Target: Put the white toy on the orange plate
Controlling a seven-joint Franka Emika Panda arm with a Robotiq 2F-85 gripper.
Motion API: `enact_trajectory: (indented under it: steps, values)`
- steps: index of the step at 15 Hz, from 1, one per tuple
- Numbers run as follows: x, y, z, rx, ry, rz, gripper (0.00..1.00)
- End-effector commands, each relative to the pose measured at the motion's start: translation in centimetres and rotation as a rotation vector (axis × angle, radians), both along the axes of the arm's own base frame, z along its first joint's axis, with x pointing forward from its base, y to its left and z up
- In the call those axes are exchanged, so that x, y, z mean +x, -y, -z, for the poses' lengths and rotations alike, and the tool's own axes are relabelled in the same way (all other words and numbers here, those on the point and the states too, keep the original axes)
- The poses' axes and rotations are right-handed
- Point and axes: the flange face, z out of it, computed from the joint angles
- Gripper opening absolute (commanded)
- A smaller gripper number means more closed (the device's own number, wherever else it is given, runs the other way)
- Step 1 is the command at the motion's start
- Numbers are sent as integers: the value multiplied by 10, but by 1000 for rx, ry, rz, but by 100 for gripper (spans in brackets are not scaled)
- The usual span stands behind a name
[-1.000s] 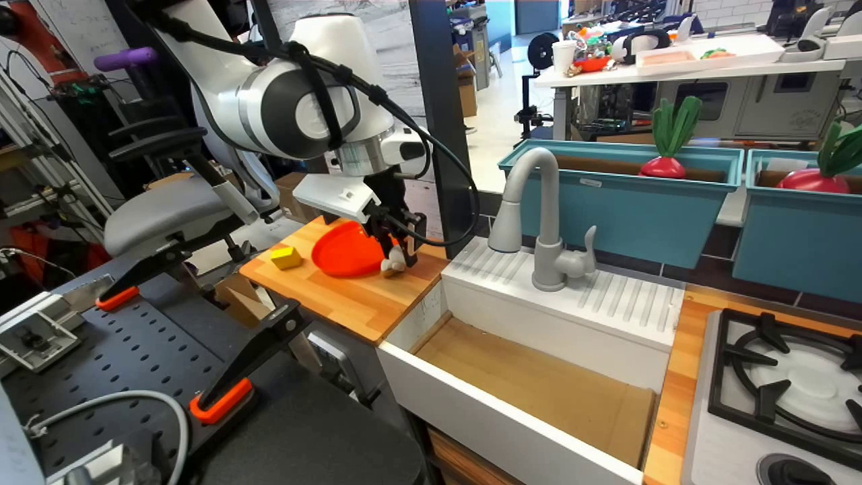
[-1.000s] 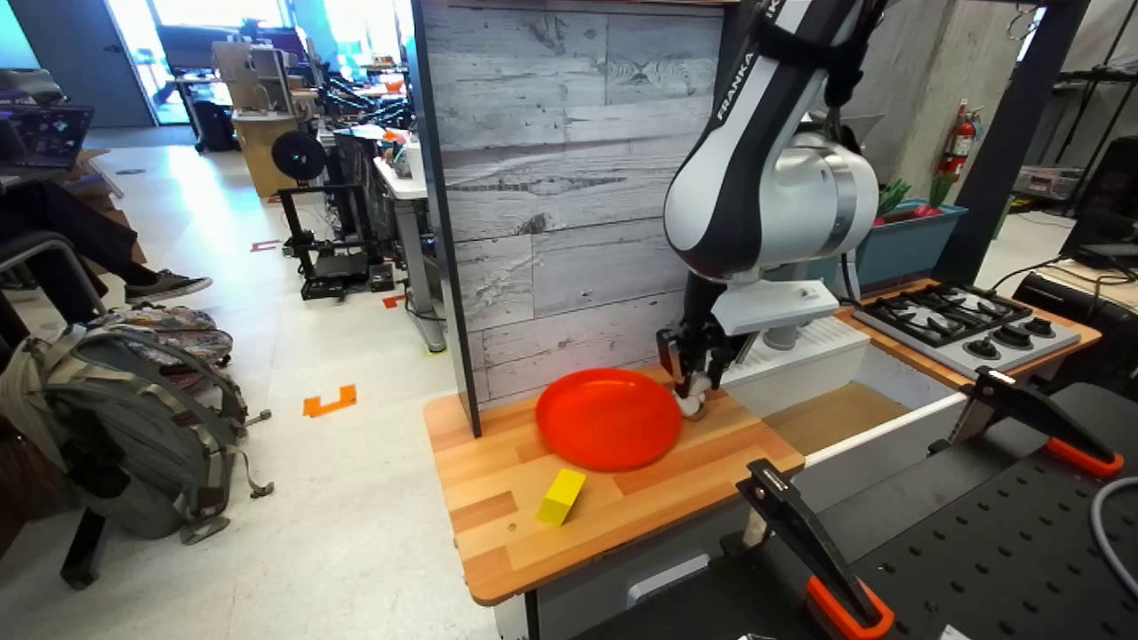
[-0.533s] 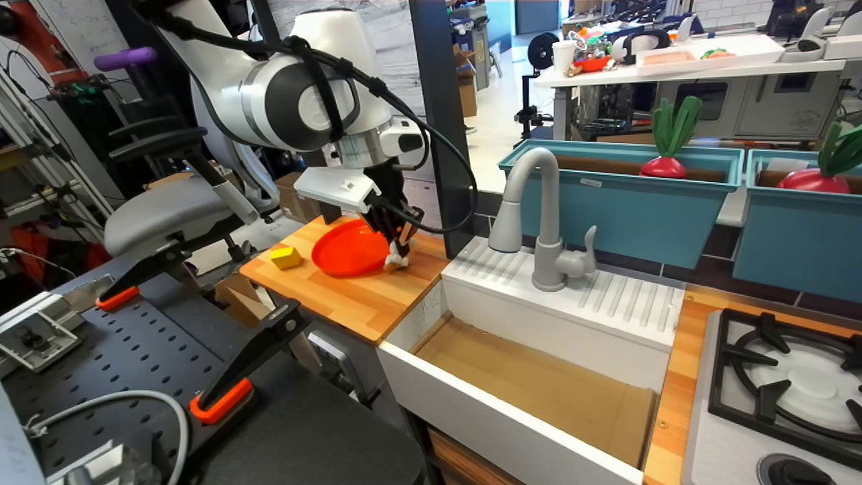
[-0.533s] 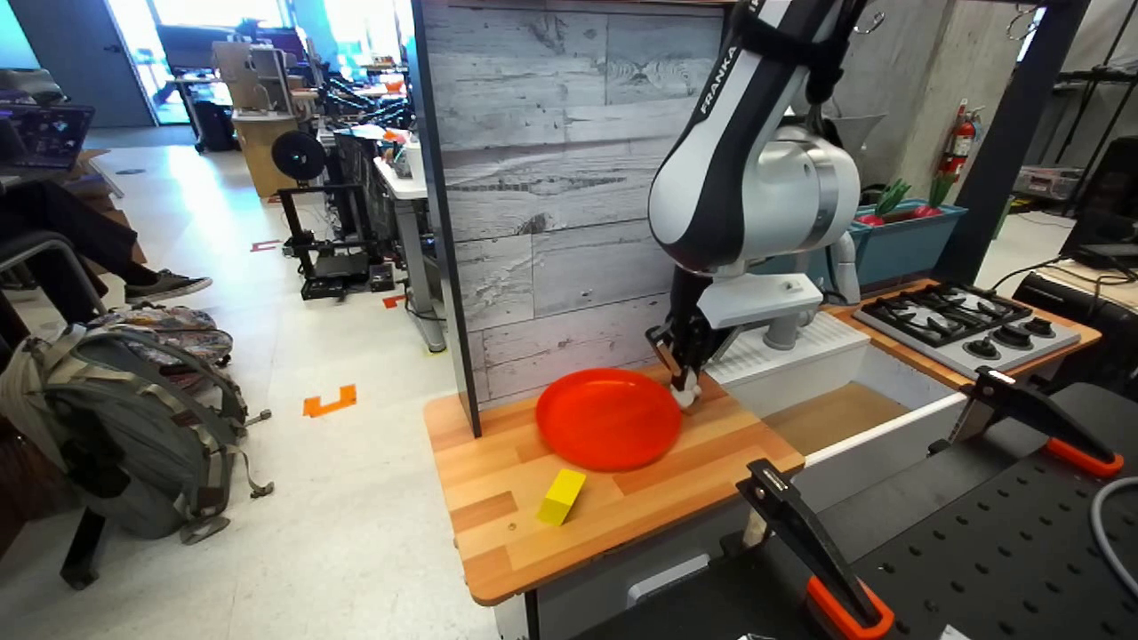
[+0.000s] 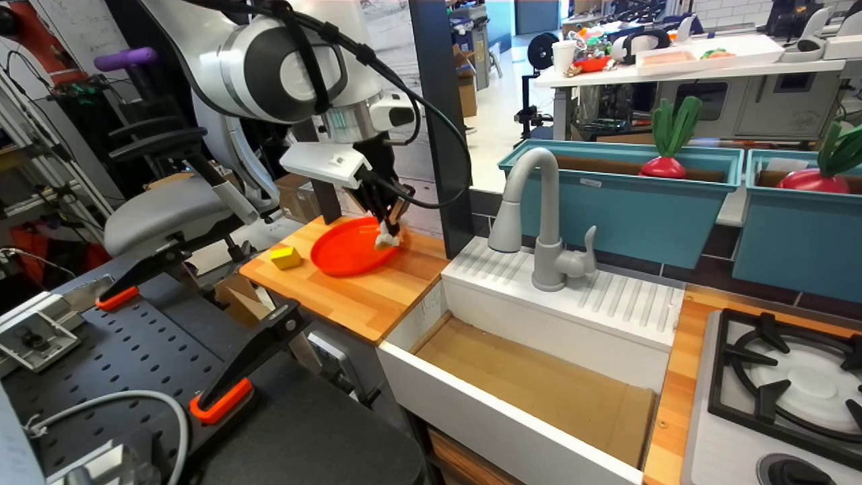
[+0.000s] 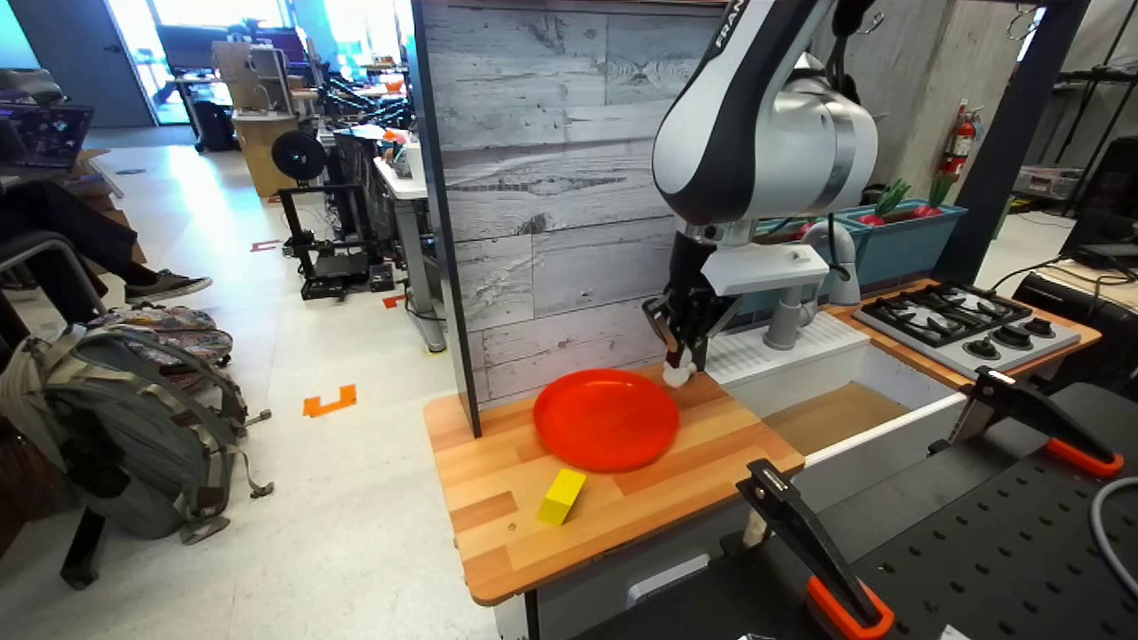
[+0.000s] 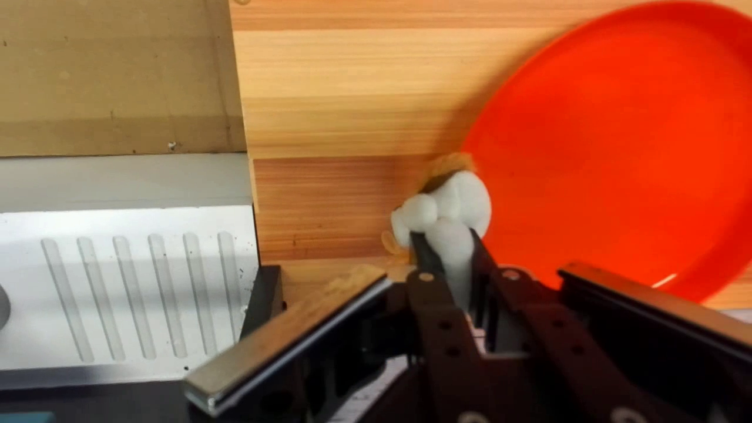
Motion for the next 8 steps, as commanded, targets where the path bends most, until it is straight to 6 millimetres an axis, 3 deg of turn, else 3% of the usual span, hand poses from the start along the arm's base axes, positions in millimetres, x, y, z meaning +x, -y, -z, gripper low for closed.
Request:
enact_trajectory:
  steps: [1, 8]
  values:
    - [-7, -13, -24, 14, -2, -48, 3]
    - [-2, -57, -8, -3, -23, -129, 3]
